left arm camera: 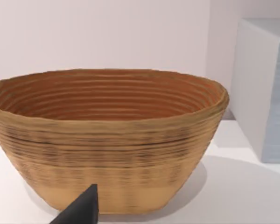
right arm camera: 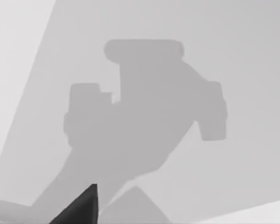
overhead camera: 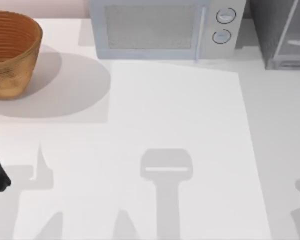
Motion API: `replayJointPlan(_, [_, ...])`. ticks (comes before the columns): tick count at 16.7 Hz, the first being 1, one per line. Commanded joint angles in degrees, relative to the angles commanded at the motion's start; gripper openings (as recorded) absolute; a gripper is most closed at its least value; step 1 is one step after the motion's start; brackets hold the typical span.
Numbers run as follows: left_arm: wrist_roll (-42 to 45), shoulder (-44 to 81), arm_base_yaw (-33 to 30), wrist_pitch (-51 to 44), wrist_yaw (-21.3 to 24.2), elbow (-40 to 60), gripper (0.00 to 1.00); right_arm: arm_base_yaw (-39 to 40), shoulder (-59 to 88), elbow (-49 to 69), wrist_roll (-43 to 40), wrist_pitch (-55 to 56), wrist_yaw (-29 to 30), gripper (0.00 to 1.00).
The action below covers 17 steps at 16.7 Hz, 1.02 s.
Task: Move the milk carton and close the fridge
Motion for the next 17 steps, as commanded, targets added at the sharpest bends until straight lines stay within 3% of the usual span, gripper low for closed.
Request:
replayJointPlan(11, [0.00, 0.00, 0.00, 0.00, 0.00, 0.00, 1.00, -51.68, 59.55, 15.67, -54.45, -0.21, -26.87, 1.00])
replayJointPlan(17, [0.00, 0.00, 0.00, 0.00, 0.00, 0.00, 1.00, -68.91, 78.33, 19.60, -71.53, 2.40, -33.86, 1.00])
